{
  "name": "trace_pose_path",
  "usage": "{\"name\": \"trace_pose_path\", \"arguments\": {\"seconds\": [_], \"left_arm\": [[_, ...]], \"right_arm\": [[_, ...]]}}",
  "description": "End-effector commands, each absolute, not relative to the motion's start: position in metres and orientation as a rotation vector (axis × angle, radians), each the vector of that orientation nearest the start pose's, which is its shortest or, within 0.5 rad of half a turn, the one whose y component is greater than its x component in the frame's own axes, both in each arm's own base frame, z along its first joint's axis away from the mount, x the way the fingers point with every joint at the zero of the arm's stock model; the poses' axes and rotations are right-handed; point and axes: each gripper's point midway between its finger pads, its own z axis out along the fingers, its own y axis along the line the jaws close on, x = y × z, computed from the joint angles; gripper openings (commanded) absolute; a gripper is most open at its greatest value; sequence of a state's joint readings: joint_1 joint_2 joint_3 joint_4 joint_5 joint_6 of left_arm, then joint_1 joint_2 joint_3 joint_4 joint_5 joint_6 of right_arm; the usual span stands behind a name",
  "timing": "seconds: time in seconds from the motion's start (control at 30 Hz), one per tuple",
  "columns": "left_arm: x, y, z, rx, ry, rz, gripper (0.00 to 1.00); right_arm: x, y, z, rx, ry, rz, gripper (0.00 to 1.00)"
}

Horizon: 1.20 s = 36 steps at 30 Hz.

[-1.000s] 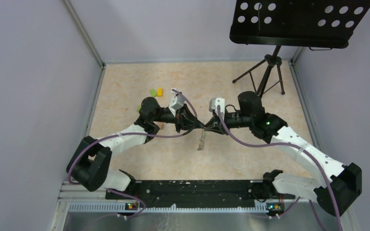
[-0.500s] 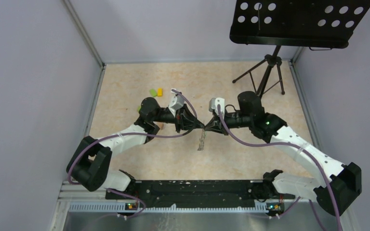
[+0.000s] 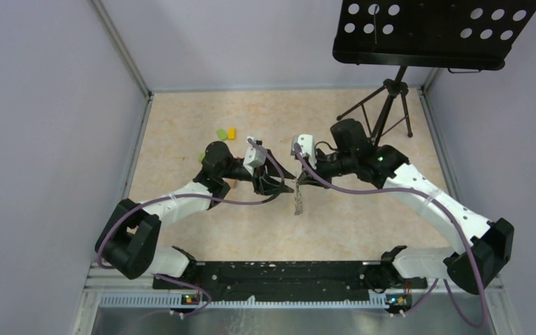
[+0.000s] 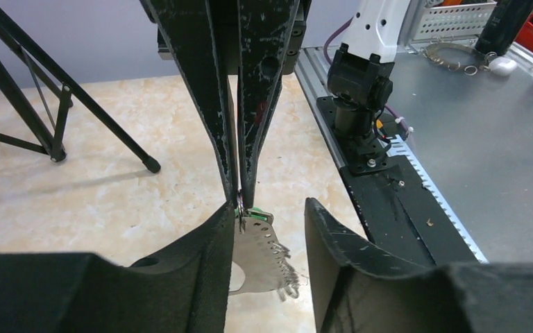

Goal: Put the keys on the keyring
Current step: Adjust the key on the keyring.

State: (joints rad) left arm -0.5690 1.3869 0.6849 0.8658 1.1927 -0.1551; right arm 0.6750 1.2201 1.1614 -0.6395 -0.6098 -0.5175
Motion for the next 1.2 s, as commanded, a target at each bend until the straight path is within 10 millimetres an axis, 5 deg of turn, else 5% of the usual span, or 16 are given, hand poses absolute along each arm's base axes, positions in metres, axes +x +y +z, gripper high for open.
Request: {"name": "trace_pose_path", "arguments": {"seconds": [0.0, 0.27, 1.17], "left_arm": [[0.195, -0.319, 0.251, 1.345, 0.993, -1.321, 0.49], [0.204, -0.323, 0.243, 1.314, 1.027, -1.305, 0.50], [0.194, -0.322, 0.231, 1.304, 0.989, -1.364, 0.25]], "right_arm": [[0.203, 0.270, 0.234, -1.586, 1.675, 0.696, 0.00], [0.206, 0.275, 0.232, -1.628, 1.717, 0.667, 0.00], [0.206, 0.282, 0.238, -1.599, 1.681, 0.696, 0.00]]}}
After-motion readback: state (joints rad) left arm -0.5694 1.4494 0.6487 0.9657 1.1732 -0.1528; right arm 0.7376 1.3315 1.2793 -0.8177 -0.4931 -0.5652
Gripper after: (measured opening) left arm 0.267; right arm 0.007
